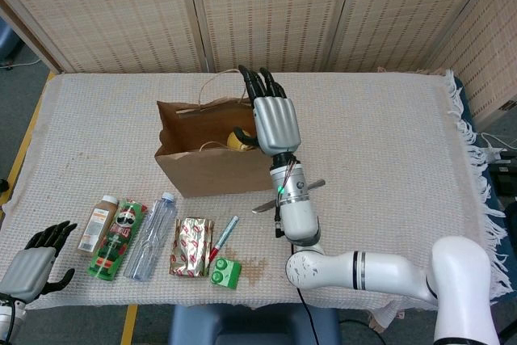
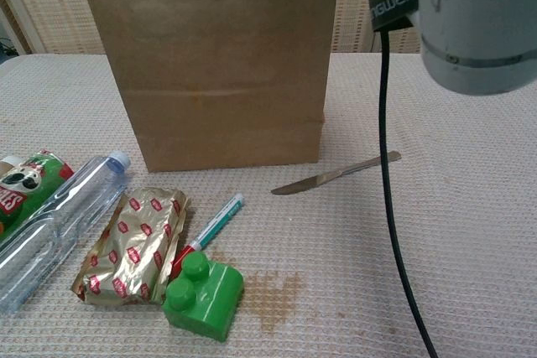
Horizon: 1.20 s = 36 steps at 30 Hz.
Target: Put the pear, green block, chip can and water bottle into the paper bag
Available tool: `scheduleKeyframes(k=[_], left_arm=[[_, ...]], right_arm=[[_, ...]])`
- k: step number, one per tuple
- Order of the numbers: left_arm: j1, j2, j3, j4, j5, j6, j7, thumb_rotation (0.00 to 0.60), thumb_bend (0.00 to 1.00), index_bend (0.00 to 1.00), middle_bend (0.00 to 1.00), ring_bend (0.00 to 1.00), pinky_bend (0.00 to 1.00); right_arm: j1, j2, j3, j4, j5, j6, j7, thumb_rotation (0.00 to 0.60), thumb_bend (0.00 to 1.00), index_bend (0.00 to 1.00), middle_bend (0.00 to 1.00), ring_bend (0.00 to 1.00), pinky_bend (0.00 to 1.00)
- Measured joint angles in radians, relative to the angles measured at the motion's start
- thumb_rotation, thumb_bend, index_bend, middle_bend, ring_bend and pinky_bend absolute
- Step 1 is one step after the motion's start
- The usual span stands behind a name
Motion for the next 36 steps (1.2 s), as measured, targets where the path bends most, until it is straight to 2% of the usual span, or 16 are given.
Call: scheduleKeyframes(k=[4, 7, 10, 11, 13, 19, 23, 26, 30, 36], left_arm=[[0.001, -0.001, -0.003, -0.001, -0.007, 0.002, 0.003, 0.6, 0.37, 0.0, 0.0, 0.0, 0.1], [0.002, -0.006, -0.003, 0.002, -0.001, 0.009, 0.004, 0.6, 0.37, 0.0, 0.0, 0.0, 0.1], [0.003, -0.01, -0.003, 0.005, -0.001, 0.011, 0.012, 0.6, 0.37, 0.0, 0.0, 0.0, 0.1], [0.003, -0.01, -0.004, 0.005, -0.002, 0.012, 0.013, 0.6, 0.37, 0.0, 0.0, 0.0, 0.1], [0.003, -0.012, -0.006, 0.005, -0.006, 0.013, 0.016, 0.6, 0.37, 0.0, 0.0, 0.0, 0.1], [0.001, -0.016, -0.007, 0.005, -0.013, 0.009, 0.029, 0.6, 0.37, 0.0, 0.0, 0.0, 0.1], [-0.001, -0.021, -0.01, 0.005, -0.019, 0.009, 0.04, 0.6, 0.37, 0.0, 0.0, 0.0, 0.1], [-0.003, -0.025, -0.012, 0.003, -0.023, 0.009, 0.047, 0.6, 0.37, 0.0, 0.0, 0.0, 0.1], [-0.004, -0.027, -0.014, 0.007, -0.021, 0.012, 0.051, 0.6, 0.37, 0.0, 0.0, 0.0, 0.1], [-0.003, -0.027, -0.013, 0.014, -0.014, 0.014, 0.037, 0.6, 0.37, 0.0, 0.0, 0.0, 0.1]], right_arm=[[-0.048, 0.07, -0.031, -0.129, -0.026, -0.009, 0.021, 0.6, 0.11, 0.15, 0.14, 0.1, 0.23], [-0.105, 0.143, -0.077, -0.257, -0.068, -0.025, 0.055, 0.6, 0.11, 0.18, 0.2, 0.17, 0.3], [-0.174, 0.244, -0.145, -0.388, -0.128, -0.053, 0.101, 0.6, 0.11, 0.24, 0.23, 0.19, 0.32], [-0.208, 0.302, -0.182, -0.442, -0.161, -0.077, 0.129, 0.6, 0.11, 0.25, 0.24, 0.2, 0.32], [-0.239, 0.365, -0.219, -0.487, -0.197, -0.109, 0.161, 0.6, 0.11, 0.29, 0.25, 0.21, 0.33], [-0.334, 0.631, -0.355, -0.599, -0.382, -0.303, 0.313, 0.6, 0.11, 0.28, 0.27, 0.24, 0.37], [-0.342, 0.751, -0.429, -0.608, -0.477, -0.484, 0.375, 0.6, 0.11, 0.16, 0.26, 0.17, 0.34], [-0.312, 0.773, -0.471, -0.59, -0.512, -0.613, 0.381, 0.6, 0.08, 0.07, 0.19, 0.09, 0.28], [-0.248, 0.737, -0.512, -0.527, -0.556, -0.714, 0.303, 0.6, 0.03, 0.02, 0.14, 0.06, 0.24], [-0.179, 0.545, -0.56, -0.38, -0.566, -0.737, 0.104, 0.6, 0.02, 0.0, 0.1, 0.03, 0.22]])
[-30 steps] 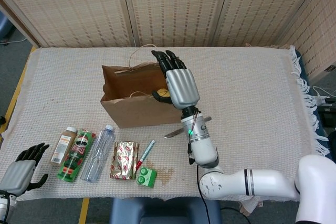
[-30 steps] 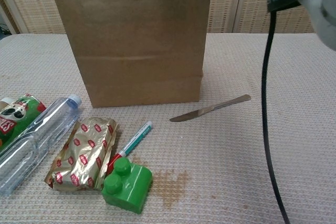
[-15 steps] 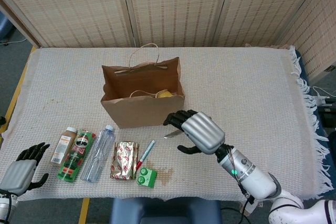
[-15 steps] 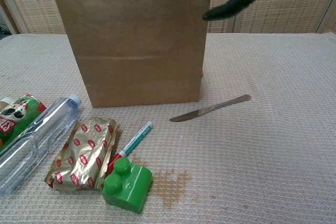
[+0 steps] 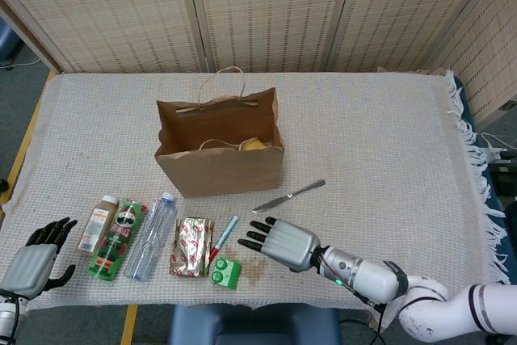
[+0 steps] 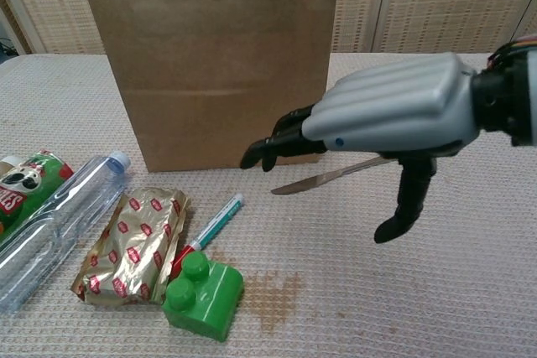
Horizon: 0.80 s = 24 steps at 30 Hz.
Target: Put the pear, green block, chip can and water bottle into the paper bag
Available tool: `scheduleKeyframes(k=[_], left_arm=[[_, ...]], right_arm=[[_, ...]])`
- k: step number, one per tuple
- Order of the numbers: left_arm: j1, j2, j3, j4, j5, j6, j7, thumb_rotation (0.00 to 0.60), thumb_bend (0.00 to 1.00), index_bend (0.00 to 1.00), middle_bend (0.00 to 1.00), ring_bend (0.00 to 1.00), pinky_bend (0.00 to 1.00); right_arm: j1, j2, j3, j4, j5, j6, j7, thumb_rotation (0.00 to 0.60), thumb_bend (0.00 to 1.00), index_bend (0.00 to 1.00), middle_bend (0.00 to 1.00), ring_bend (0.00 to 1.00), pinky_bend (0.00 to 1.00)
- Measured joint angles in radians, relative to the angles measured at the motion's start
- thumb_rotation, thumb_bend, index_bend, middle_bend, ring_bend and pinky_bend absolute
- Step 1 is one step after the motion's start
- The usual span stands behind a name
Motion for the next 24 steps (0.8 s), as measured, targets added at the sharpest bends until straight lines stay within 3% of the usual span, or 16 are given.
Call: scheduleKeyframes(k=[5, 11, 24], left_arm=[[0.001, 0.003, 0.004, 0.003, 0.009, -0.001, -0.01, 0.6, 0.37, 0.0, 0.0, 0.0, 0.1], [0.001, 0.007, 0.006, 0.004, 0.014, -0.003, -0.023, 0.6, 0.37, 0.0, 0.0, 0.0, 0.1], [-0.002, 0.012, 0.011, -0.001, 0.018, -0.011, -0.021, 0.6, 0.37, 0.0, 0.0, 0.0, 0.11]], right_arm=[[0.064, -0.193, -0.027, 0.128, 0.068, -0.011, -0.081, 0.6, 0.02, 0.0, 0.08, 0.02, 0.19], [0.119, -0.344, -0.048, 0.229, 0.104, -0.001, -0.12, 0.6, 0.02, 0.0, 0.08, 0.02, 0.18], [0.169, -0.461, -0.065, 0.316, 0.129, 0.032, -0.099, 0.6, 0.02, 0.01, 0.08, 0.02, 0.17]])
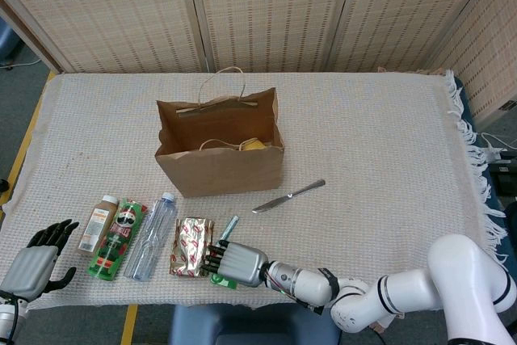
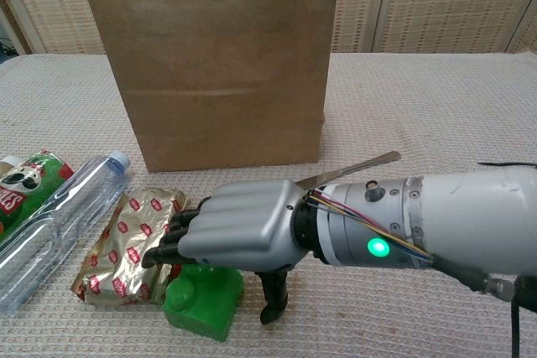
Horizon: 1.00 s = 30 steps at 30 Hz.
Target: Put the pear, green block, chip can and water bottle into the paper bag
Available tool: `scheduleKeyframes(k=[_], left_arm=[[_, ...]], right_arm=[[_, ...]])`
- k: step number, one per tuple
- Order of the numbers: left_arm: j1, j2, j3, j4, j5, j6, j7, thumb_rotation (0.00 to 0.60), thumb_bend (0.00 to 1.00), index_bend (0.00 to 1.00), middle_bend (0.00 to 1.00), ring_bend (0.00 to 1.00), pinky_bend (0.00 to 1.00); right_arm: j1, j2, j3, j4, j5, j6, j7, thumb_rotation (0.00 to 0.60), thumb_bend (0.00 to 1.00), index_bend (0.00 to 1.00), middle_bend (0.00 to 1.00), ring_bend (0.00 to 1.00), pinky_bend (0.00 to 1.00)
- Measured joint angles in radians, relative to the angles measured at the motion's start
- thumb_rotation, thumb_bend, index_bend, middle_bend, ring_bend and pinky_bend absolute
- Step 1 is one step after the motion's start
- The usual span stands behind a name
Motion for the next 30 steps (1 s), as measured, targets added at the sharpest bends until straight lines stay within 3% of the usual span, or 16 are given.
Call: scheduleKeyframes(k=[12, 23, 25, 30], left_arm=[[-0.003, 0.004, 0.003, -0.005, -0.002, -0.009, 0.001, 0.6, 0.37, 0.0, 0.0, 0.0, 0.11], [-0.004, 0.006, 0.004, -0.006, -0.005, -0.013, 0.003, 0.6, 0.37, 0.0, 0.0, 0.0, 0.12], [-0.004, 0.007, 0.004, -0.006, -0.005, -0.013, 0.002, 0.6, 0.37, 0.0, 0.0, 0.0, 0.12], [-0.005, 0.009, 0.004, -0.006, -0.006, -0.015, -0.005, 0.6, 0.37, 0.0, 0.0, 0.0, 0.12]], right_arm=[[0.007, -0.007, -0.037, -0.009, -0.02, 0.027, 0.012, 0.6, 0.02, 0.18, 0.21, 0.17, 0.23], [0.012, -0.052, -0.064, 0.043, 0.019, 0.044, -0.013, 0.6, 0.02, 0.23, 0.25, 0.2, 0.24], [0.011, -0.063, -0.064, 0.05, 0.019, 0.052, -0.015, 0.6, 0.03, 0.28, 0.27, 0.24, 0.27], [0.0, -0.075, -0.063, 0.057, -0.019, 0.092, -0.007, 0.6, 0.31, 0.61, 0.5, 0.53, 0.52]])
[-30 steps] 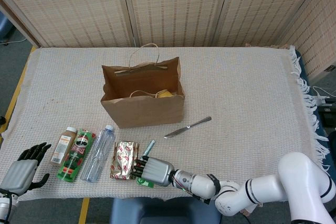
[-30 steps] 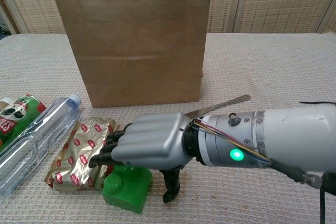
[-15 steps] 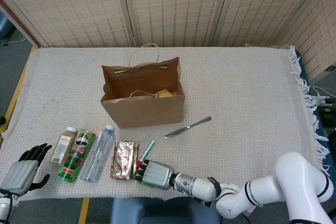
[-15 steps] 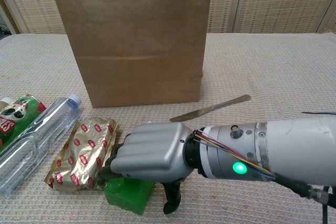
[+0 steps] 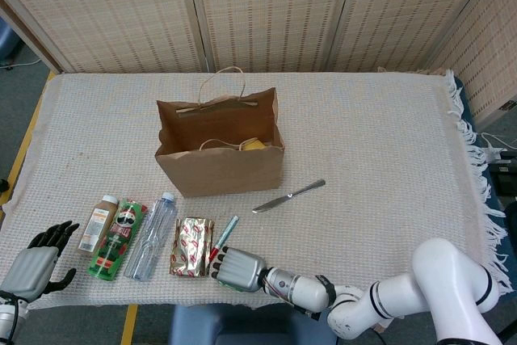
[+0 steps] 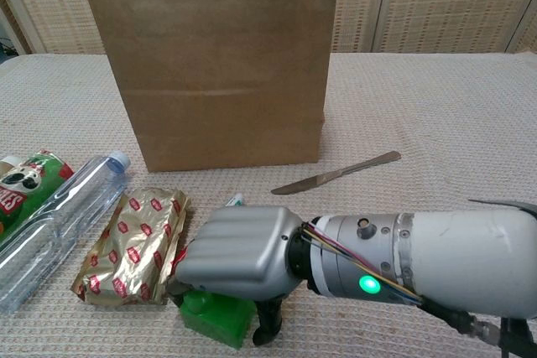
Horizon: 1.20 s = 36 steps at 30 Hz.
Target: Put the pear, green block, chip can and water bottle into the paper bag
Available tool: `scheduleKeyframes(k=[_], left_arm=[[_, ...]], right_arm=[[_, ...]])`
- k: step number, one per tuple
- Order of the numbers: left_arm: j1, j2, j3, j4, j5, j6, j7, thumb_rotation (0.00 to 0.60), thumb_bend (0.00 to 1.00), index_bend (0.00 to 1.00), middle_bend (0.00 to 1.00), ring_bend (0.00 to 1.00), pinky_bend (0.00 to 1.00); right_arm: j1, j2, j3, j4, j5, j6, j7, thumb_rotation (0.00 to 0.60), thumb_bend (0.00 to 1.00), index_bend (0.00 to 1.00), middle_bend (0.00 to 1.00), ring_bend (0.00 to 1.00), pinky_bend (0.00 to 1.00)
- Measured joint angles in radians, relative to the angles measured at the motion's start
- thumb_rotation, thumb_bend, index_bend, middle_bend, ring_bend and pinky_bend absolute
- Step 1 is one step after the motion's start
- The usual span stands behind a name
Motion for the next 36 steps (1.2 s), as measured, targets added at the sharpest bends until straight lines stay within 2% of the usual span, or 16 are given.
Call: scheduleKeyframes(k=[3, 10, 15, 19, 23, 26, 29, 36], left_arm=[[0.0, 0.001, 0.0, 0.001, 0.001, -0.001, -0.003, 0.6, 0.37, 0.0, 0.0, 0.0, 0.12], [-0.001, 0.002, 0.0, 0.0, 0.001, -0.002, -0.005, 0.6, 0.37, 0.0, 0.0, 0.0, 0.12], [-0.001, 0.002, 0.001, -0.003, 0.001, -0.002, 0.001, 0.6, 0.37, 0.0, 0.0, 0.0, 0.12], [0.001, 0.0, 0.003, -0.007, 0.003, 0.002, 0.007, 0.6, 0.37, 0.0, 0.0, 0.0, 0.12], [0.001, -0.001, 0.002, -0.008, 0.001, 0.003, 0.009, 0.6, 0.37, 0.0, 0.0, 0.0, 0.12], [0.002, -0.002, 0.002, -0.007, 0.003, 0.005, 0.007, 0.6, 0.37, 0.0, 0.0, 0.0, 0.12], [0.002, -0.003, 0.001, -0.006, 0.007, 0.009, 0.002, 0.6, 0.37, 0.0, 0.0, 0.0, 0.12], [0.017, -0.03, -0.018, 0.013, 0.053, 0.086, -0.058, 0.6, 0.37, 0.0, 0.0, 0.0, 0.11]], right_arm=[[-0.014, 0.01, 0.0, -0.007, -0.028, 0.026, 0.02, 0.6, 0.35, 0.69, 0.56, 0.6, 0.6], [-0.043, 0.096, 0.009, -0.108, -0.051, 0.085, 0.041, 0.6, 0.36, 0.71, 0.57, 0.61, 0.6], [-0.084, 0.164, 0.046, -0.196, -0.136, 0.211, 0.095, 0.6, 0.36, 0.7, 0.57, 0.6, 0.6], [-0.118, 0.192, 0.106, -0.219, -0.236, 0.356, 0.147, 0.6, 0.36, 0.7, 0.57, 0.6, 0.6], [-0.152, 0.206, 0.217, -0.225, -0.29, 0.509, 0.191, 0.6, 0.36, 0.69, 0.57, 0.59, 0.59], [-0.165, 0.209, 0.306, -0.21, -0.294, 0.576, 0.198, 0.6, 0.36, 0.69, 0.57, 0.59, 0.59], [-0.169, 0.209, 0.376, -0.176, -0.263, 0.601, 0.183, 0.6, 0.36, 0.69, 0.57, 0.58, 0.59], [-0.153, 0.184, 0.433, -0.049, -0.133, 0.588, 0.092, 0.6, 0.36, 0.69, 0.57, 0.58, 0.59]])
